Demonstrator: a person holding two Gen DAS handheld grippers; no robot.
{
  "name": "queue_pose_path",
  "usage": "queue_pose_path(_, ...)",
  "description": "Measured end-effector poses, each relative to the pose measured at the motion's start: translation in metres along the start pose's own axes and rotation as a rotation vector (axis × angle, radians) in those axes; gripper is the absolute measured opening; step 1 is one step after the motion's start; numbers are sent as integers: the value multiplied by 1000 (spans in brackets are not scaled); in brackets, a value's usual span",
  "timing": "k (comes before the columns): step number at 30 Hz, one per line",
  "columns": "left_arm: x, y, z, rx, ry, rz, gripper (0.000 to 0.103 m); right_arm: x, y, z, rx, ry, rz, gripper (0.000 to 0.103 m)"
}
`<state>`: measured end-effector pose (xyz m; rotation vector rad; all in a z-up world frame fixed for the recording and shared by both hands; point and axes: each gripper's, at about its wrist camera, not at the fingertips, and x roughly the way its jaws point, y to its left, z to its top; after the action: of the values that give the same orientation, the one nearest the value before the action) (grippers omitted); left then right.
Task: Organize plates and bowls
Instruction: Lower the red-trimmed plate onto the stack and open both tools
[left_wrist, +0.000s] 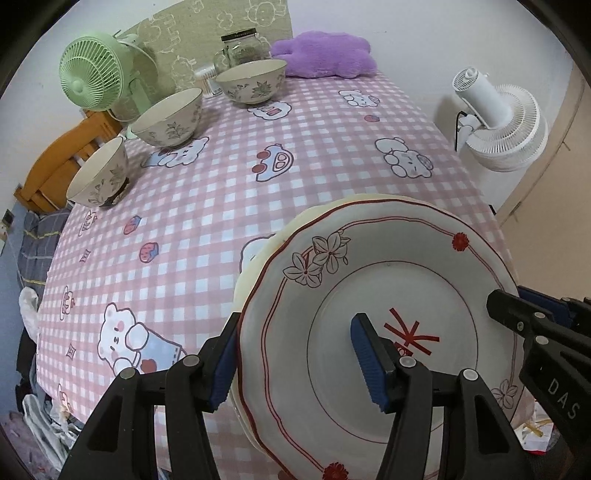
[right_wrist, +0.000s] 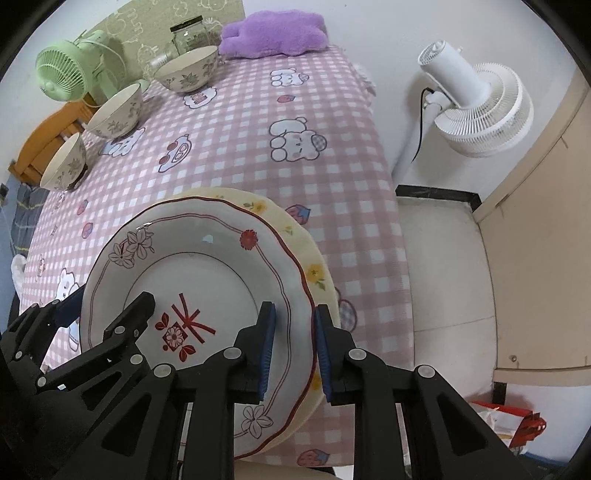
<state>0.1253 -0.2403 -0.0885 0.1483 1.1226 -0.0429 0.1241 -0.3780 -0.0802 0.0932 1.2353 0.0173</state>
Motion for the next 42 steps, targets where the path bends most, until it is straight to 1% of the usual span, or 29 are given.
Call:
queue_pose_path(3,2,-6,1,17,-1,39,60,1,2,2,-7,-3,-16,24)
queue_pose_path(5,4,-10,1,35,0,67,60,2,5,3,-20,-2,-41,24)
queue_pose_path(9,6,-11,2,33,-1,80,62,4,14,3,-58,-4,-84,25)
queue_pose_path(12,8,-13,3,36,8,83,67,5,17,5,-81,-5,-103,26)
queue_pose_path(16,7,-11,4,19,15,59,70,6,17,7,-86,-6,-86,30)
queue_pose_path(19,3,-4,6,-4,13,7,71,6,13,8,-64,-6,-51,33)
queue_pose_path(21,-1,-1,7,-7,2,2,72,4,10,9,-48,-7,-19,36)
queue_pose_path(24,-5,5,10,-19,-7,4,73,-2,12,12,-49,-26,-10,43)
queue_pose_path(26,-6,15,10,-45,-4,-3,76,-4,14,14,-49,-36,-22,56)
queue_pose_path(27,-6,18,9,-54,-4,-10,77,-5,15,14,-47,-39,-25,58)
queue_pose_path(29,-6,27,8,-68,-5,-17,79,-5,19,14,-46,-39,-8,59)
queue_pose_path(32,-5,38,7,-70,-4,-30,79,-5,28,14,-46,-39,-9,61)
queue_pose_path(38,-1,74,8,-69,4,-86,82,-7,53,15,-27,-41,-1,62)
queue_pose_path(42,-1,101,12,-55,-6,-113,83,-13,79,17,-23,-70,-36,62)
